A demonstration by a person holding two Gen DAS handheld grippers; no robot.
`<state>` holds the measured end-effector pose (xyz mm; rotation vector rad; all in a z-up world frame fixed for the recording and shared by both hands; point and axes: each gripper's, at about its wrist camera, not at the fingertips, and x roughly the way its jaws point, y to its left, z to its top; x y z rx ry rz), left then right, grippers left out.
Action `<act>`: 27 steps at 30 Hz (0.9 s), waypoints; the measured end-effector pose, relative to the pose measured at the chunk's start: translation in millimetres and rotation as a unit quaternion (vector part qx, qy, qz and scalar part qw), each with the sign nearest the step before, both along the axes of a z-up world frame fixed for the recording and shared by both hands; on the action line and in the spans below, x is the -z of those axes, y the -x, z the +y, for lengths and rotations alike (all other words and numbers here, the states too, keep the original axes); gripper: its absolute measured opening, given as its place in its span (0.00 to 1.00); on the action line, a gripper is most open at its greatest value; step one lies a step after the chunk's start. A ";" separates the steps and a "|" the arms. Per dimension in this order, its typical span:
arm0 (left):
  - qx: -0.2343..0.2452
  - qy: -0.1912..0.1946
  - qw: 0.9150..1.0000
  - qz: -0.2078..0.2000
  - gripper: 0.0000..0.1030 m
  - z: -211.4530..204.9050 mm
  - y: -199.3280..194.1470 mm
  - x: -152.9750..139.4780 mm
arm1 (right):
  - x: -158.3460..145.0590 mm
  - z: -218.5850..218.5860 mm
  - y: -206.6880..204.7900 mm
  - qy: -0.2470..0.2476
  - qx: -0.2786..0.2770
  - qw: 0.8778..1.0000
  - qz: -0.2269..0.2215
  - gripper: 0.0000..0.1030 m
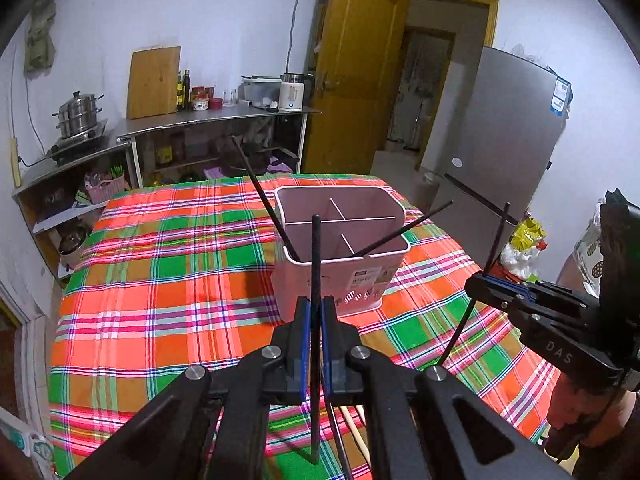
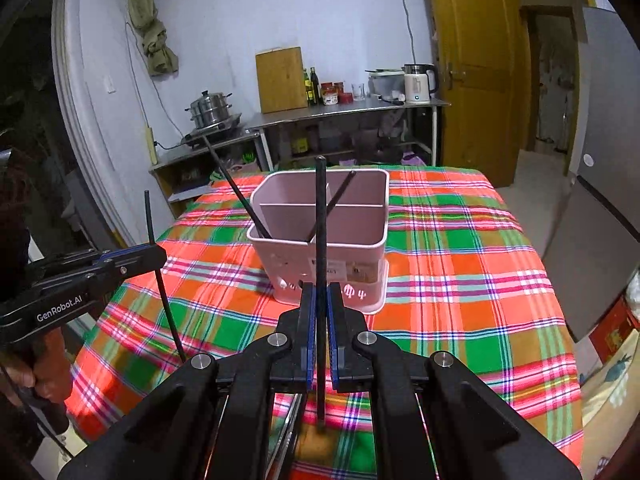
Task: Organize utensils
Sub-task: 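Carry both held black chopsticks upright over the pink basket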
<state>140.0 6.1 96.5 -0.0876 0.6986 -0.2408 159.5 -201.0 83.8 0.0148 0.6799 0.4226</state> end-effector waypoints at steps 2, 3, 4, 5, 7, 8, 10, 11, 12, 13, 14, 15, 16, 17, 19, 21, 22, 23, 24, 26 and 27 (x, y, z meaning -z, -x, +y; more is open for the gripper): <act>0.000 0.001 1.000 0.001 0.05 0.6 0.8 -0.7 | -0.9 -1.0 0.3 0.000 0.000 1.000 -0.001 0.05; 0.000 0.001 1.000 0.002 0.05 0.9 1.1 -1.0 | -1.5 -1.4 0.7 0.001 0.001 1.000 -0.001 0.05; 0.001 0.002 1.000 0.002 0.05 1.2 1.6 -1.1 | -1.7 -1.9 1.0 0.001 0.001 1.000 -0.002 0.05; 0.001 0.003 1.000 0.003 0.05 1.5 2.3 -1.2 | -1.9 -2.1 1.4 0.002 0.001 1.000 -0.002 0.05; 0.003 0.004 1.000 0.005 0.05 1.7 3.3 -1.3 | -2.4 -2.2 2.6 0.002 0.001 1.000 -0.001 0.05; 0.003 0.003 1.000 0.007 0.05 1.6 3.7 -1.5 | -2.7 -1.9 2.4 0.002 0.001 1.000 -0.002 0.05; 0.004 0.002 1.000 0.008 0.05 1.1 4.5 -1.9 | -3.5 -2.0 3.3 0.003 0.000 1.000 -0.002 0.05; 0.005 0.003 1.000 0.010 0.05 1.2 5.0 -2.3 | -4.1 -1.7 4.1 0.004 0.000 1.000 -0.002 0.05; 0.006 0.002 1.000 0.011 0.05 1.3 5.8 -2.7 | -4.7 -1.6 4.8 0.004 -0.001 1.000 -0.002 0.05; 0.006 0.001 1.000 0.013 0.05 1.4 6.7 -3.0 | -4.7 -1.6 5.4 0.005 -0.001 1.000 -0.003 0.05; 0.008 -0.002 1.000 0.017 0.05 1.0 6.7 -2.7 | -5.0 -1.2 6.2 0.006 -0.002 1.000 -0.003 0.05; 0.010 -0.003 1.000 0.020 0.05 0.9 7.5 -2.3 | -5.2 -1.0 6.7 0.006 -0.002 1.000 -0.002 0.05; 0.011 -0.003 1.000 0.022 0.05 0.9 7.4 -2.2 | -5.4 -0.4 7.5 0.007 -0.002 1.000 -0.002 0.05; 0.011 -0.005 1.000 0.024 0.05 0.9 8.7 -2.0 | -5.4 -0.5 7.9 0.007 -0.002 1.000 -0.002 0.05; 0.014 -0.008 0.999 0.029 0.05 0.4 10.8 -1.5 | -6.0 -0.8 8.9 0.008 -0.002 1.000 -0.002 0.05; 0.015 -0.014 0.999 0.034 0.05 -0.1 11.8 -2.7 | -6.1 -0.7 9.0 0.008 -0.002 1.000 -0.002 0.05; 0.015 -0.015 0.999 0.035 0.05 0.0 12.0 -3.7 | -6.1 -0.8 9.0 0.007 -0.002 1.000 -0.002 0.05; 0.017 -0.014 0.999 0.037 0.05 -0.1 12.0 -4.7 | -6.7 -0.9 9.8 0.007 -0.003 1.000 -0.003 0.05; 0.017 -0.012 0.999 0.038 0.05 0.5 11.8 -5.9 | -8.0 -1.1 10.5 0.005 -0.003 1.000 -0.005 0.05; 0.016 -0.013 0.999 0.035 0.05 1.0 11.3 -9.7 | -10.4 -2.2 10.9 0.002 -0.004 1.000 -0.007 0.05; 0.014 -0.013 0.999 0.032 0.05 1.5 10.9 -12.5 | -12.5 -2.2 11.2 0.000 -0.004 1.000 -0.010 0.05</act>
